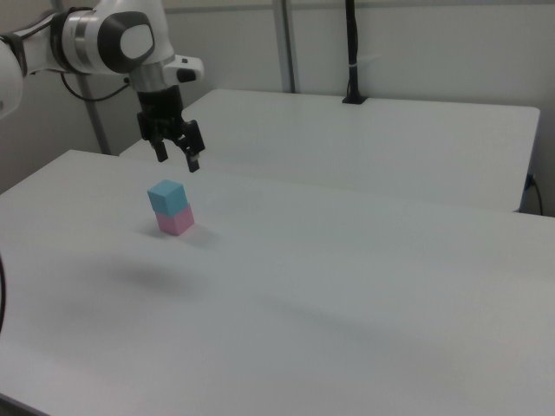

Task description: Put blue cube on pink cube

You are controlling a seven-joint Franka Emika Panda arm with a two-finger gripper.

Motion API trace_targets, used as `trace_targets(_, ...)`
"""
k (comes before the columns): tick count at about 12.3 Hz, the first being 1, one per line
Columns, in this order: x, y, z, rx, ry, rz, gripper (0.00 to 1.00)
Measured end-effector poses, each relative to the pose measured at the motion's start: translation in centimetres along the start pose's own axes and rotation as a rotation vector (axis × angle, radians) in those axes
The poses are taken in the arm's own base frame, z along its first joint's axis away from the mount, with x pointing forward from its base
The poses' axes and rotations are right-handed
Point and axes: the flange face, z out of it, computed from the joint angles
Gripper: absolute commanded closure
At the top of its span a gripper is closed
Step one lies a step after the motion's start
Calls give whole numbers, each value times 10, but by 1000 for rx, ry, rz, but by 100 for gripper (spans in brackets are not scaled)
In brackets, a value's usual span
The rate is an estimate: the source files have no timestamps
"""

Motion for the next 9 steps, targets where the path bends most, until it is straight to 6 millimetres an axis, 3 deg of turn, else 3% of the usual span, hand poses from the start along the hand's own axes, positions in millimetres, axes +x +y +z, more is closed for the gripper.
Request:
trace_targets(2,-16,52,-16,5,0,-22,0)
trace_targets(4,-40,91,-28,-7,-1,-42,0)
trace_targets(6,-55,98,-33,0,-2,-70,0)
trace_targets(9,-55,98,-33,2,-4,-72,0)
